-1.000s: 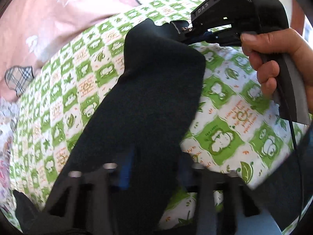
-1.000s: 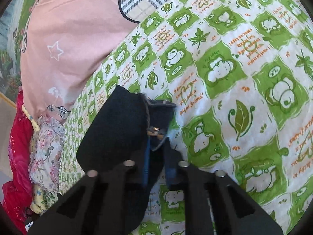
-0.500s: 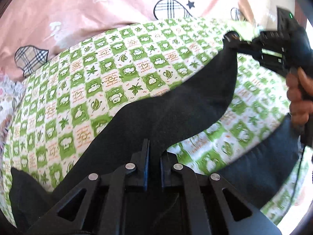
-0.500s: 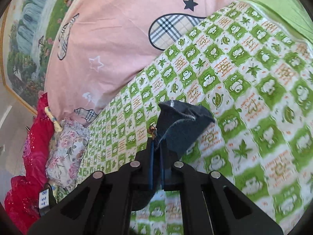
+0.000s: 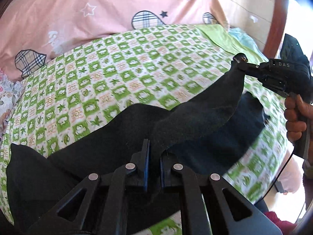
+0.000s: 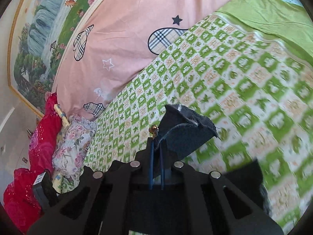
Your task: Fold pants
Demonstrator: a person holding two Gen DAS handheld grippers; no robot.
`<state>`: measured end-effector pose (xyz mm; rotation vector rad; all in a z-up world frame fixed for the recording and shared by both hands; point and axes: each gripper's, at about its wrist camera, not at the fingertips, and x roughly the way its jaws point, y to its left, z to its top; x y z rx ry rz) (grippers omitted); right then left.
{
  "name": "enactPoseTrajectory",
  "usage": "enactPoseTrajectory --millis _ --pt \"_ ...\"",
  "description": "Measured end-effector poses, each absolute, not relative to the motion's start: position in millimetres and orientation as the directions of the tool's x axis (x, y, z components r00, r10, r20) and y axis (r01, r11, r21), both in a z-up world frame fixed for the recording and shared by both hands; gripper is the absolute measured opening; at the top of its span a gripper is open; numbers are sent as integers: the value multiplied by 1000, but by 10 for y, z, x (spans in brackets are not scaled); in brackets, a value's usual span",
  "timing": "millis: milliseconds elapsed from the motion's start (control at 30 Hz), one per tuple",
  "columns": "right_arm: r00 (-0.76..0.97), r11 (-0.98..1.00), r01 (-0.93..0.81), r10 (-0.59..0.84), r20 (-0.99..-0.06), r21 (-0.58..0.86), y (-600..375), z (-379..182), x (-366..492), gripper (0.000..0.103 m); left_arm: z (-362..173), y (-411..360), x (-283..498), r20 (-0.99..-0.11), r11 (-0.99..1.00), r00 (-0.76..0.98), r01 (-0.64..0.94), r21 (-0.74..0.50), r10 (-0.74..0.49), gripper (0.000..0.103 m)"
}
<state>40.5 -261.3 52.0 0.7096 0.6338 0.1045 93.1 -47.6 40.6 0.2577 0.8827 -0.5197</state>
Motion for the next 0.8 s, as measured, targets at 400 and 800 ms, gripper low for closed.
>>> enactPoseTrajectory --millis 400,800 --pt "792 774 237 196 -578 587 -2686 192 -314 6 266 -595 501 -802 814 502 580 33 -325 7" --pt "738 779 371 83 -670 505 -2709 -136 -604 5 -85 -759 435 -828 804 482 591 65 -287 11"
